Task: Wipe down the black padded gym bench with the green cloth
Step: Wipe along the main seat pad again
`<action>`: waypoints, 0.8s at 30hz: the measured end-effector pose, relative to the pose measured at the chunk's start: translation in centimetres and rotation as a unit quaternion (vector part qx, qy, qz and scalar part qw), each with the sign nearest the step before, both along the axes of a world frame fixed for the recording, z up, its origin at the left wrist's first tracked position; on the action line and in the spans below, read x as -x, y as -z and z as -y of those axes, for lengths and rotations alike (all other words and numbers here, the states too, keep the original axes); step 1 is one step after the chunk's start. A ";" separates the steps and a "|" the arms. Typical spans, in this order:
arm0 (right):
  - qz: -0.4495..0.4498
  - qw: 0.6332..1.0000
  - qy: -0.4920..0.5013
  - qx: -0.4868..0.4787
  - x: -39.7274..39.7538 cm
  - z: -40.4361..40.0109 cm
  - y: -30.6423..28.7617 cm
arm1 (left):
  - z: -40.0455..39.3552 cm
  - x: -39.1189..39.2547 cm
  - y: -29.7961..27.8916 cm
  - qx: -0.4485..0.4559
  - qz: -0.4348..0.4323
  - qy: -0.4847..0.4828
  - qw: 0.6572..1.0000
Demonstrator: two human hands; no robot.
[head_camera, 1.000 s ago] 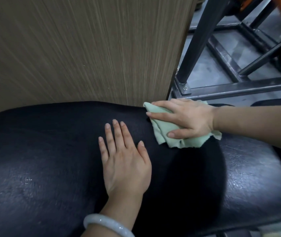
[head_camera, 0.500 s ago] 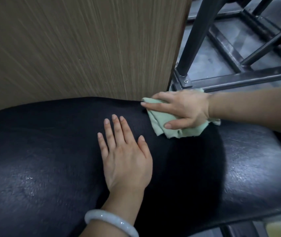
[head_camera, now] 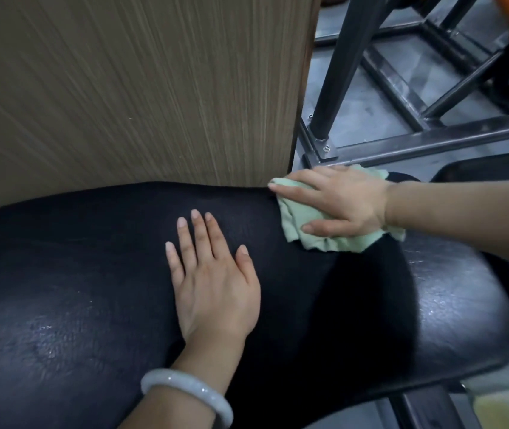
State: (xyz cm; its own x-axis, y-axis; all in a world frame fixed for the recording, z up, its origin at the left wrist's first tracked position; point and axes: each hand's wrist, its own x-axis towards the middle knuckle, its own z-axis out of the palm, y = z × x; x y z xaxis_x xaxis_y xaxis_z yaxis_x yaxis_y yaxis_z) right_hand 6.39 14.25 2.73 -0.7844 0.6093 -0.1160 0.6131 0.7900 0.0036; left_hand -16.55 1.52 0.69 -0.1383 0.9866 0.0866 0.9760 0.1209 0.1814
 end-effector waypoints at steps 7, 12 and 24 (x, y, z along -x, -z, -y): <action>0.023 0.998 0.065 -0.001 -6.4 3.3 -0.6 | 0.5 -0.5 -0.9 0.042 0.019 0.000 0.999; 0.029 0.994 0.098 0.044 -10.6 4.3 -1.3 | 2.4 -7.1 -0.4 0.018 0.046 0.071 0.996; -0.025 0.968 0.243 0.053 -5.6 1.6 -0.9 | 2.9 -8.1 0.4 -0.017 -0.004 0.078 0.997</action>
